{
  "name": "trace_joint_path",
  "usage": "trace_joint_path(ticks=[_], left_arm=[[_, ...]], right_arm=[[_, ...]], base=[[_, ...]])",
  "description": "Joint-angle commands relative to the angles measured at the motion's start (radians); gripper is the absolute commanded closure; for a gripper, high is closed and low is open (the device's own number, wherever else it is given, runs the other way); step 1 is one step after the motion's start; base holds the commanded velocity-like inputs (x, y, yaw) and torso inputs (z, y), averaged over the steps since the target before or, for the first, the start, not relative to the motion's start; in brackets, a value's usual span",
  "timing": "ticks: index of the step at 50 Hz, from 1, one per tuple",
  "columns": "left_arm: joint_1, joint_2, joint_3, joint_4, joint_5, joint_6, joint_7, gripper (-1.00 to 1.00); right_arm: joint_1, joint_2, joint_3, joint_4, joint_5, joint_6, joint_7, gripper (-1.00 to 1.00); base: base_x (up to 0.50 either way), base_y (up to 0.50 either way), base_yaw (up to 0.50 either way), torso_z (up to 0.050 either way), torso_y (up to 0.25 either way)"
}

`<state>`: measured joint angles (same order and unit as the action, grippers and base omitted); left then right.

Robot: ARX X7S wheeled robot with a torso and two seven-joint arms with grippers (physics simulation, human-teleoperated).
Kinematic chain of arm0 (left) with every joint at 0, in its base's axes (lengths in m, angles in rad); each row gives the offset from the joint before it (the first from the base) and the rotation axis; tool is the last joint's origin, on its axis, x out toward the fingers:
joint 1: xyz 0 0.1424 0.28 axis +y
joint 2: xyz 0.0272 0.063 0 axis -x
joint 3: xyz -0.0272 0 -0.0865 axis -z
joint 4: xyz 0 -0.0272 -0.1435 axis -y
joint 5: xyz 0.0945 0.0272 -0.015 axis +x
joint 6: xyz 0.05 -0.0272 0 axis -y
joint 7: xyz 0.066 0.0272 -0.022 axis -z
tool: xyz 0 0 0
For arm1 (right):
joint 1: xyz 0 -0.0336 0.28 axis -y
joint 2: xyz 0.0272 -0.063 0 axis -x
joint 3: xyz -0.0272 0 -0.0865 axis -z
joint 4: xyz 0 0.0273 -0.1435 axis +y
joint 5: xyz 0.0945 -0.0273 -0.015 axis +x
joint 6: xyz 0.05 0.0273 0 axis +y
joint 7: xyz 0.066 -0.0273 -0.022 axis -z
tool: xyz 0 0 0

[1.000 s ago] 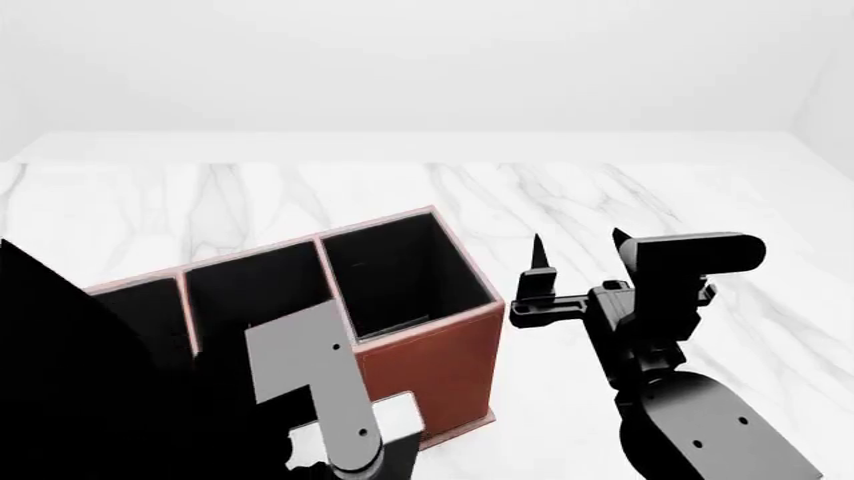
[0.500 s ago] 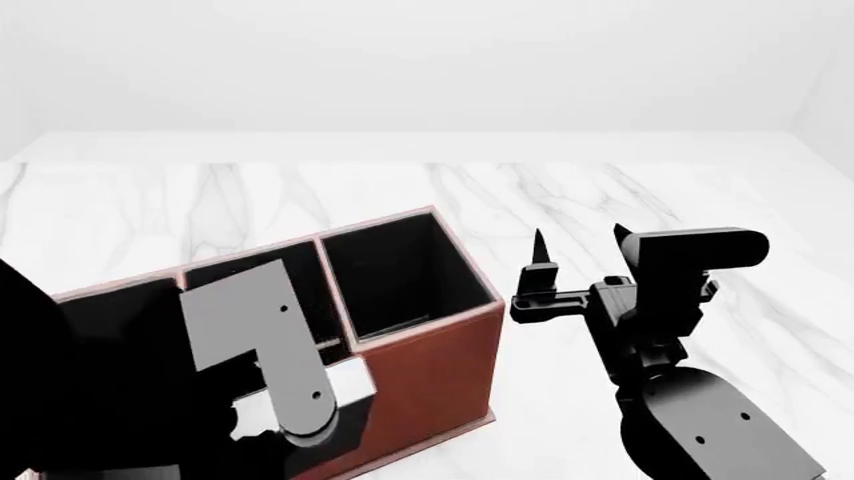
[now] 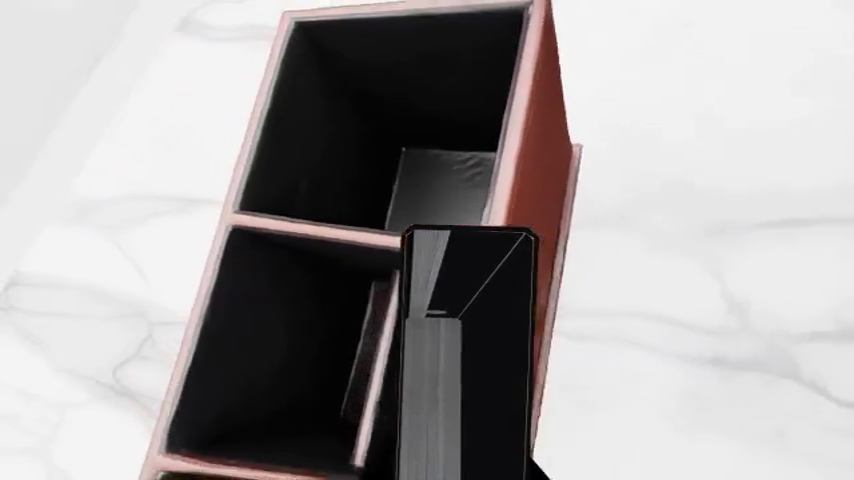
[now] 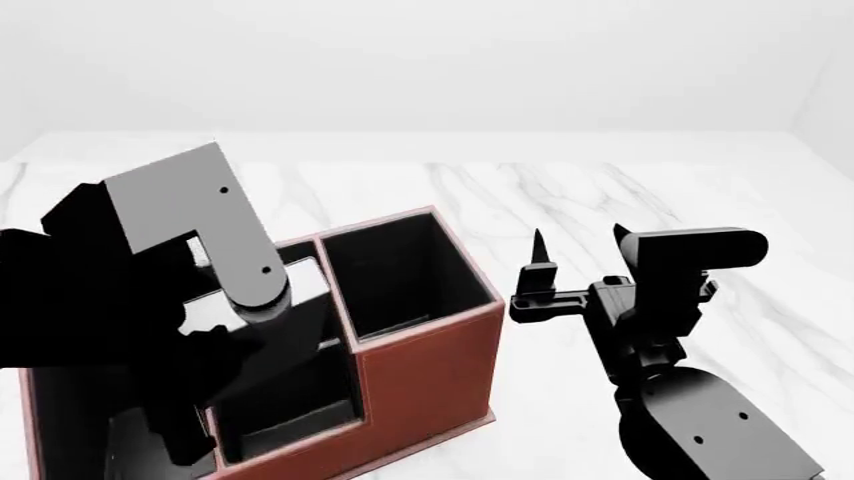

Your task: Pick up the book and place it in the back compartment of the caddy.

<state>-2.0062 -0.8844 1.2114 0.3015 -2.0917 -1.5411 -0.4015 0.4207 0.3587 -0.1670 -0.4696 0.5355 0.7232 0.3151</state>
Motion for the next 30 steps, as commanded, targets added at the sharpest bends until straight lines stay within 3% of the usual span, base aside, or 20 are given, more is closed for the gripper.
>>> trace_joint_path(ticks=[1, 10, 30], left_arm=[[-0.09, 0.018, 0.019, -0.052, 0.144, -0.006, 0.099, 1.0], [-0.078, 0.038, 0.029, -0.051, 0.227, 0.021, 0.17, 1.0], [-0.092, 0.034, 0.068, -0.043, 0.241, 0.046, 0.19, 1.0]], right_arm=[[0.001, -0.001, -0.002, 0.003, 0.001, 0.001, 0.009, -1.0], [0.004, 0.001, -0.007, -0.001, -0.006, 0.0, 0.019, -1.0], [0.009, 0.011, -0.024, -0.001, -0.021, 0.008, 0.037, -1.0]], base=[[0.0, 0.0, 0.0, 0.0, 0.0], [0.0, 0.0, 0.0, 0.0, 0.001], [0.0, 0.0, 0.0, 0.0, 0.001]])
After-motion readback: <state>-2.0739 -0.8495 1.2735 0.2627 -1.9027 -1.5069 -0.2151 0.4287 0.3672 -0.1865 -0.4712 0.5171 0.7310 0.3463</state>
